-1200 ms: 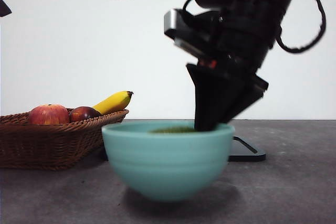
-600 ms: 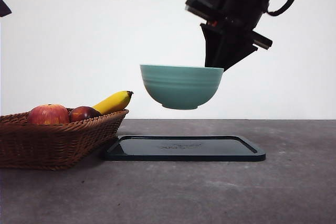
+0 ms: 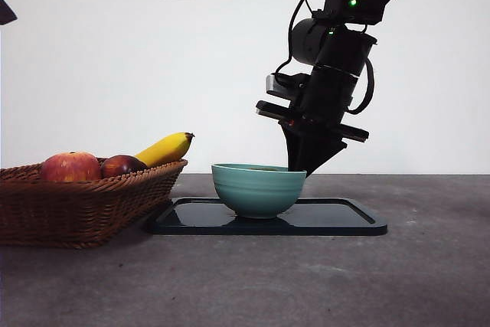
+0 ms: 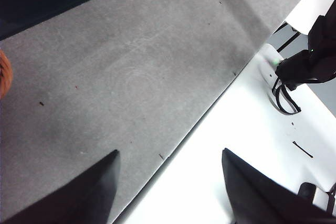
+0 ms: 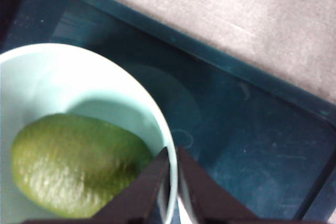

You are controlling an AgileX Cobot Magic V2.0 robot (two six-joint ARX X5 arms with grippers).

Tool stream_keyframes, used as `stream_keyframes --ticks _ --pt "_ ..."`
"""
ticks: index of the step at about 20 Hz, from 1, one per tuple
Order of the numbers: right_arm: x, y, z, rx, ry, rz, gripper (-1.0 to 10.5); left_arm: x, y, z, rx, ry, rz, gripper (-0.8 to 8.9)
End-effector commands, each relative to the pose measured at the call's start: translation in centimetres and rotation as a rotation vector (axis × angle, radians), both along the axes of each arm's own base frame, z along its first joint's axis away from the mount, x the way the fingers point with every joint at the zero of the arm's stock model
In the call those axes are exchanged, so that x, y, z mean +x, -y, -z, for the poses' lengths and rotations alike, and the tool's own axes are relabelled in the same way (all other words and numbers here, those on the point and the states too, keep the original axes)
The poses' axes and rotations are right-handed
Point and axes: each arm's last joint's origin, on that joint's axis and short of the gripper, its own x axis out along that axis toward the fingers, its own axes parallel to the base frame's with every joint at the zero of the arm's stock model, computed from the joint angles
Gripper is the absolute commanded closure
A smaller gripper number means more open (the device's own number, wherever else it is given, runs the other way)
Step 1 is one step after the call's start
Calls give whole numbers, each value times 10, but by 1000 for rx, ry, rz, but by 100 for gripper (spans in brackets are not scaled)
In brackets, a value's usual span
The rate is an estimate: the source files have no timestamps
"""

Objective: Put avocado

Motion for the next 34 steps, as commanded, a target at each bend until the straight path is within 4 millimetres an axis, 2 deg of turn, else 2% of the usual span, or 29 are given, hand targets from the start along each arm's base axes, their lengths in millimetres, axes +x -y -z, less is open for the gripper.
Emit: stream_keyframes --ticks 1,4,6,7,9,11,13,16,18,20,23,27,31,34 --pt "5 -4 1 -1 18 -12 934 0 1 -3 -8 11 17 503" --pt "4 -4 1 -4 6 -14 917 0 1 -3 -7 11 17 503" --pt "3 -3 -5 2 19 -8 804 0 1 -3 -7 11 17 503" --pt "2 -3 -12 7 34 -4 794 0 1 -3 -7 10 17 503" --pt "-5 1 -40 -5 97 7 794 0 1 -3 -7 10 17 503" --pt "-19 8 -79 19 157 10 794 0 1 -3 -7 10 17 503" --pt "-47 20 -123 29 215 -10 794 0 1 -3 -8 12 17 503" --pt "-103 38 -179 60 287 -27 794 0 1 -3 -8 13 17 503" --pt "-135 48 -201 82 337 -37 794 0 1 -3 -8 13 17 503" --pt "-163 58 -212 85 376 -41 794 0 1 -3 -9 13 17 503" --pt "-203 73 -211 109 408 -65 794 0 1 -3 -8 13 17 503" --pt "-250 88 -182 131 411 -107 790 0 1 -3 -9 13 17 503" --pt "-283 93 -145 247 365 -208 785 0 1 -3 -9 13 17 503" --pt "-296 93 -123 300 343 -240 785 0 1 -3 -9 13 17 503"
